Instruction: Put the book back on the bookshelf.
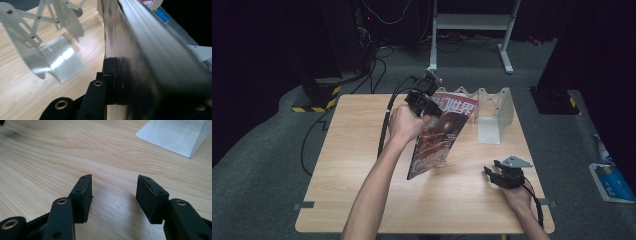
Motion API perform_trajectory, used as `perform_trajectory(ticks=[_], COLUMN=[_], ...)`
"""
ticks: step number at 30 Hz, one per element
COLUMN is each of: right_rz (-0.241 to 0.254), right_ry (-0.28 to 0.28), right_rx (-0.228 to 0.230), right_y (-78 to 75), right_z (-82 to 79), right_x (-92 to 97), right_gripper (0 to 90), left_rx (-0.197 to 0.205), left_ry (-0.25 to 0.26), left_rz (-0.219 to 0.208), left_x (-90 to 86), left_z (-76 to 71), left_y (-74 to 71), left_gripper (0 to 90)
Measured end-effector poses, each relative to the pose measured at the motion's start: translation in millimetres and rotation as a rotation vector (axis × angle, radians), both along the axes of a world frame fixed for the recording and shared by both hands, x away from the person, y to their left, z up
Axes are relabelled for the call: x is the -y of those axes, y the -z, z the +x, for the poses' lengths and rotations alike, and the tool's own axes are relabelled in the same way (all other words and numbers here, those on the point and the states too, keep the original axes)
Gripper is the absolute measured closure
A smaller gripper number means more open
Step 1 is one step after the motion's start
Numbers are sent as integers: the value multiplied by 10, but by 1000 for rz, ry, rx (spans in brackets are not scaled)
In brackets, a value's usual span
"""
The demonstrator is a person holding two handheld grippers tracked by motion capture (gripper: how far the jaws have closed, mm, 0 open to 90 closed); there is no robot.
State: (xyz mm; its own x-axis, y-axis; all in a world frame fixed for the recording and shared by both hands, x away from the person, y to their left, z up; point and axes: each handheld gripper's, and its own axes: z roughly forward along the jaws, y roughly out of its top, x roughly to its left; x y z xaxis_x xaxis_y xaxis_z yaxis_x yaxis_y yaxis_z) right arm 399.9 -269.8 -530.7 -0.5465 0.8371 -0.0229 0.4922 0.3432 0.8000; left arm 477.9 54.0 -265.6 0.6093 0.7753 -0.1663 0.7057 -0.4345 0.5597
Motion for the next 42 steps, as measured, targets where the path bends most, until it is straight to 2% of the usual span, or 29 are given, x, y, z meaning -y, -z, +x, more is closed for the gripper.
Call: perform_trajectory(ticks=[4, 16, 21, 29, 36, 42], right_rz=[5, 7, 7, -1, -6, -8], right_ry=[1, 2, 2, 2, 3, 0], right_rx=[-1, 5, 4, 0, -5, -7], right_y=[-2, -3, -3, 2, 6, 7], right_z=[0, 2, 2, 6, 7, 9], right_x=[6, 14, 14, 1, -7, -10], right_gripper=[466, 462, 462, 464, 465, 468], left_rx=[-6, 6, 18, 57, 86, 101], left_ry=[-22, -110, -144, -193, -251, -276], left_rz=[14, -37, -37, -6, -46, -42], left_x=[-52, -229, -284, -340, -405, -412], left_z=[45, 135, 154, 176, 236, 283], left_y=[-17, -62, -72, -60, 4, 43], left_gripper=[823, 824, 827, 830, 832, 833])
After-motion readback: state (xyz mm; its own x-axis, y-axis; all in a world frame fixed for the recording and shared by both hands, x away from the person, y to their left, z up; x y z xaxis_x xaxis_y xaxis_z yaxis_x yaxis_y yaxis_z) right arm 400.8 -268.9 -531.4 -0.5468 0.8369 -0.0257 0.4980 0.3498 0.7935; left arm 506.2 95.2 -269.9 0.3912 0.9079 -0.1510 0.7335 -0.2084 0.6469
